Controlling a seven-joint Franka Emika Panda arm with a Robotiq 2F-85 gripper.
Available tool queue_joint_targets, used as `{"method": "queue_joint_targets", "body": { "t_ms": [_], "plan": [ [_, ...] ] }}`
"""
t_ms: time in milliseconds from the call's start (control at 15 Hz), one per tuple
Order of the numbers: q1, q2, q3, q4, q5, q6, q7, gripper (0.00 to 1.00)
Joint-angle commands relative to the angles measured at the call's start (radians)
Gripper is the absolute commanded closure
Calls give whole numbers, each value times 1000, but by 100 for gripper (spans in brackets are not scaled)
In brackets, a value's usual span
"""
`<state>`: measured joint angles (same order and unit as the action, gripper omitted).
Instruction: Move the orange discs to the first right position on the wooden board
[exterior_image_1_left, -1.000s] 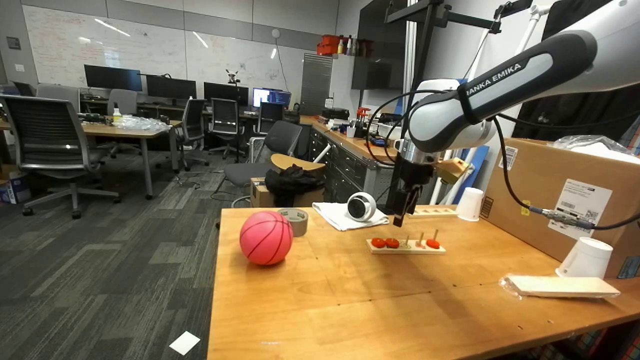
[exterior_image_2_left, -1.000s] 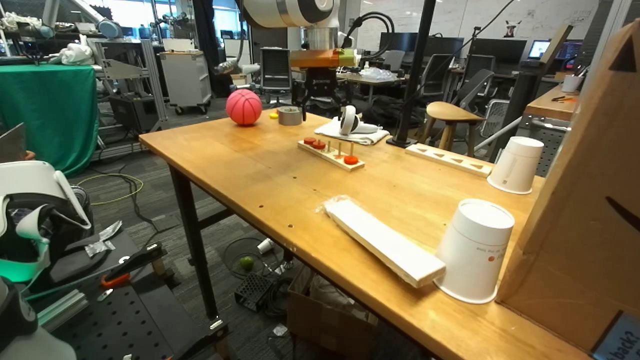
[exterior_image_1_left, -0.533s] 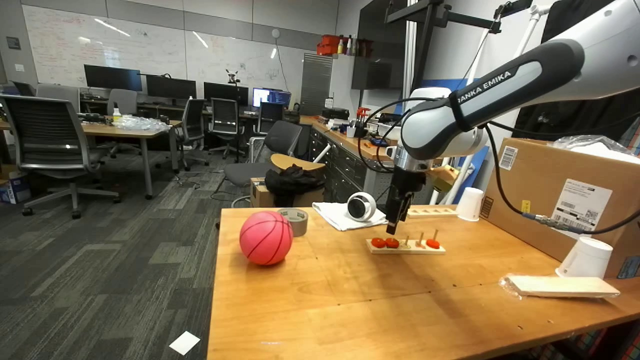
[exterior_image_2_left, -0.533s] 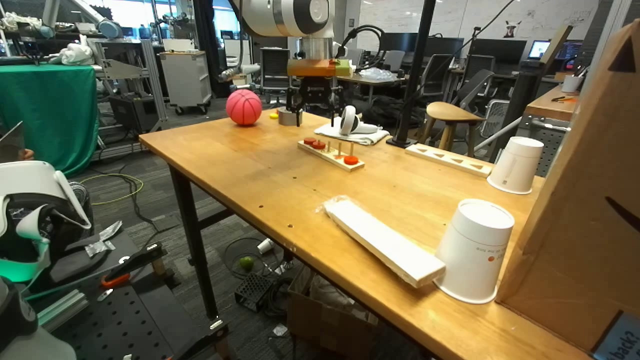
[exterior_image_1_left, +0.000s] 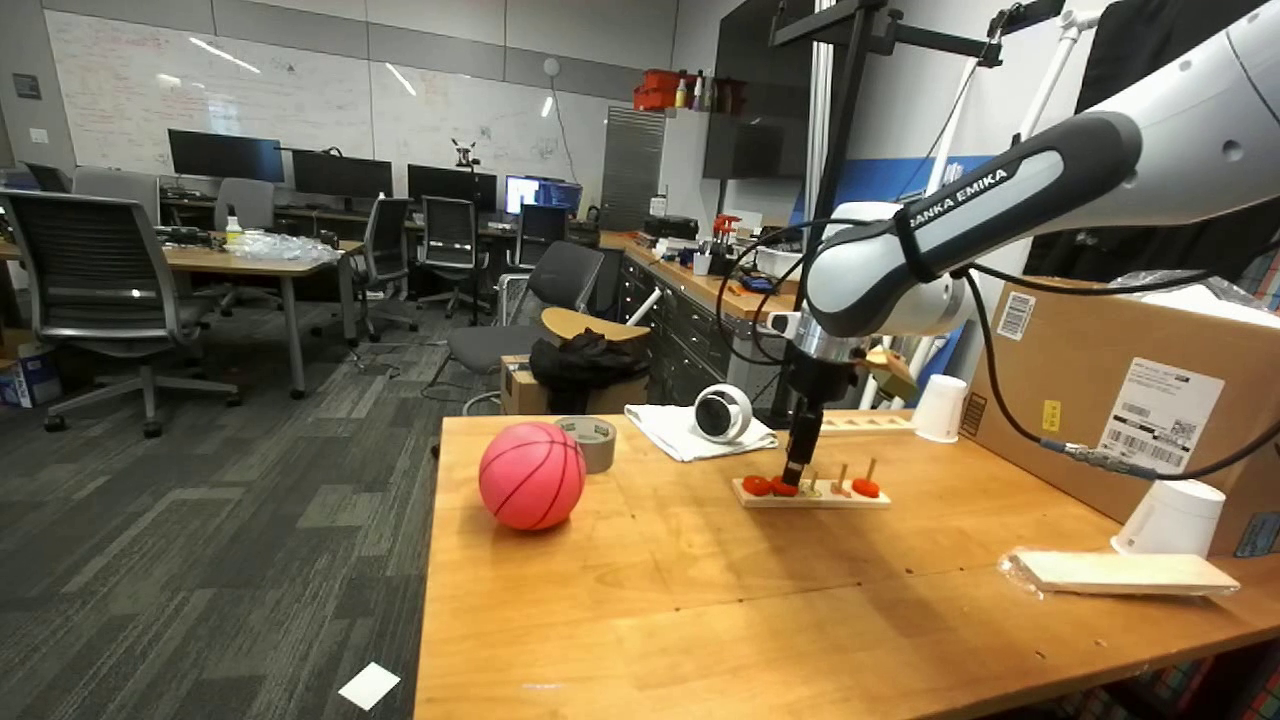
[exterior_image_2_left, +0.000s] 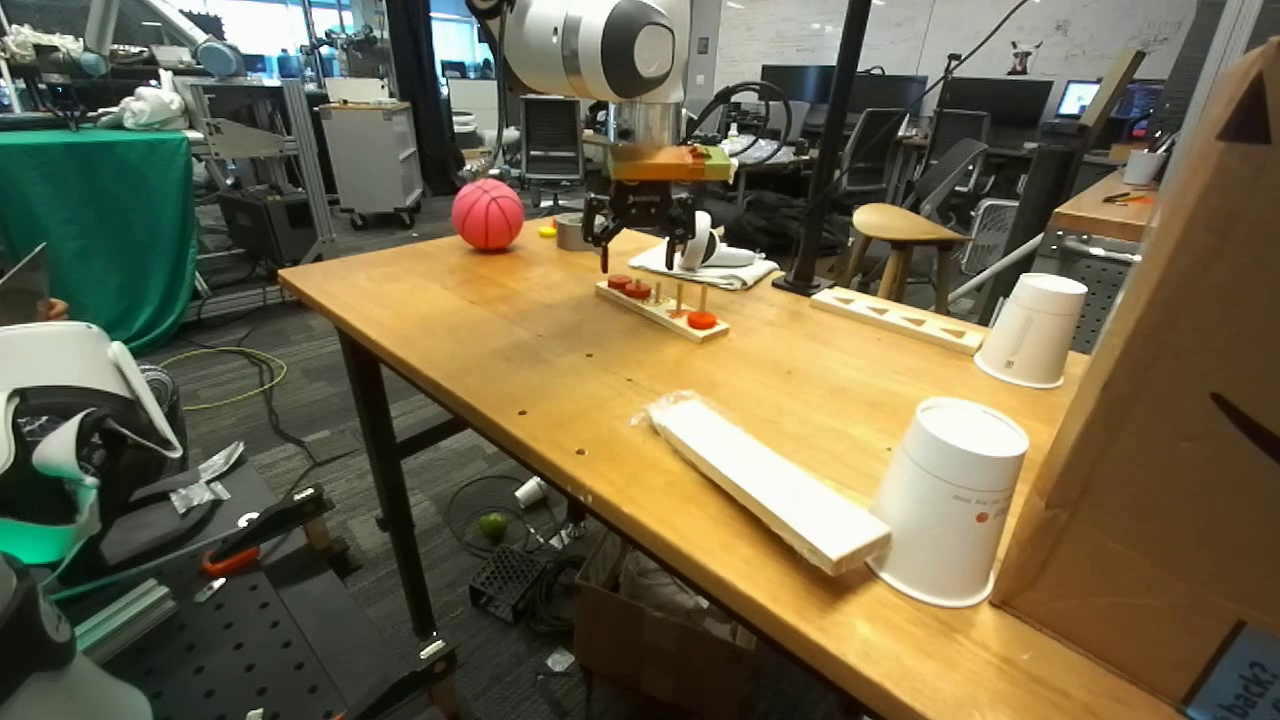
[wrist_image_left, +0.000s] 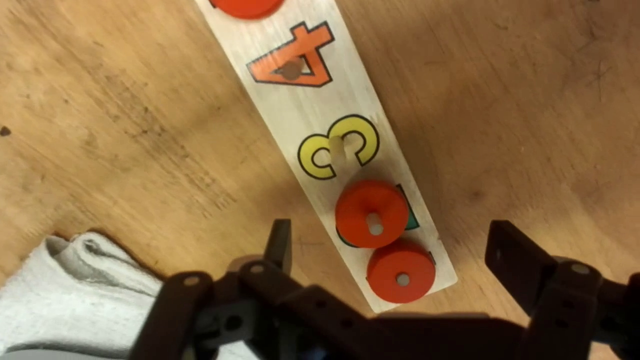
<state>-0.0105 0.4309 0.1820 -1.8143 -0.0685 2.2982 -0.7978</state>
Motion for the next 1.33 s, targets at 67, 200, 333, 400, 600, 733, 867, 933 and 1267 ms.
{"method": "queue_joint_targets", "body": {
  "t_ms": [67,200,333,400,600,733,867,933,1267],
  "plan": [
    [-6,17,19,18,39,-8,-117,0],
    [1,24,19,20,33,-10,-136,0],
    [8,29,16,21,20,-9,-146,0],
    [11,29,12,22,14,-10,-150,0],
    [23,33,-4,26,-20,-15,-151,0],
    [26,36,-12,26,-42,-18,-147,0],
    [25,38,-16,27,-56,-20,-146,0],
    [27,41,-19,27,-64,-18,-142,0],
    [31,47,-18,33,-76,-19,-140,0]
  ]
}}
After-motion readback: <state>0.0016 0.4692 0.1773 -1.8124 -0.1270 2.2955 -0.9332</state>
